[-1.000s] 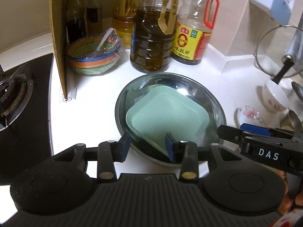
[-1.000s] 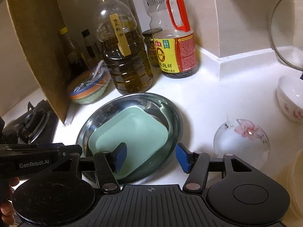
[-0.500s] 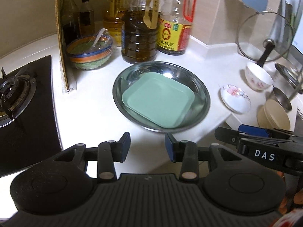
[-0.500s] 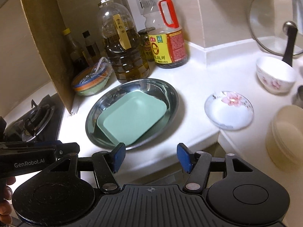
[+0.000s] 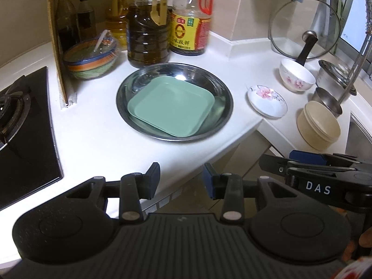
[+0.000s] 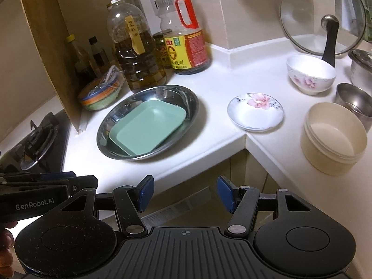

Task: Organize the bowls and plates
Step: 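Move the right tool to the white floral saucer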

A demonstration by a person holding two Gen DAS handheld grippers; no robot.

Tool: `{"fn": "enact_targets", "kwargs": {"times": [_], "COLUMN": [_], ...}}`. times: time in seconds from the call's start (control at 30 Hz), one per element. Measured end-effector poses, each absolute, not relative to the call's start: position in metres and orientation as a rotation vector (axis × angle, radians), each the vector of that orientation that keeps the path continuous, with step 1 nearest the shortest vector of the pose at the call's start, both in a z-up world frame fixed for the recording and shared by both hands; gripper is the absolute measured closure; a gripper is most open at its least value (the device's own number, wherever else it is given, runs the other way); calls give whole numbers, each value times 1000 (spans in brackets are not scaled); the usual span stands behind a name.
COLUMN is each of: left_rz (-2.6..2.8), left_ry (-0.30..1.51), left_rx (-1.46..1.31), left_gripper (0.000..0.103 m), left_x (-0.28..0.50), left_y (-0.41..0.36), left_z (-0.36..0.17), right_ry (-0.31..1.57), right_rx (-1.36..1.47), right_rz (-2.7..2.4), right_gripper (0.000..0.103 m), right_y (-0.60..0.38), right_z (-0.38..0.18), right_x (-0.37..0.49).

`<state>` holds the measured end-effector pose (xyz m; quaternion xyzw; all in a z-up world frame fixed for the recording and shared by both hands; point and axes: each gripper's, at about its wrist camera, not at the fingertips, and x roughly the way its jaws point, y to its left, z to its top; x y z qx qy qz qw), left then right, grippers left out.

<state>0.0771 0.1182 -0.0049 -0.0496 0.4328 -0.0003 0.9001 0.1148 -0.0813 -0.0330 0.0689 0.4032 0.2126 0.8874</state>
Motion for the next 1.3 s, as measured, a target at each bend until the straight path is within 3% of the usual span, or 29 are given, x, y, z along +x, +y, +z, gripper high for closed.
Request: {"fn": "enact_targets", "kwargs": {"times": [0.8,1.3], "left_rz": [31,91], "left_ry": [952,925], "left_rx": [-113,-127], "left_gripper": [65,65], "left_x": [123,167], "left_y": [50,7], "left_z": [-18,-15], "right_ry": [910,844], "right_rx": [70,7], "right_rz": [490,567], "right_gripper": [43,43], "right_y": [-133,-173], "right_z": [-44,-32], "right_x": [159,212]}}
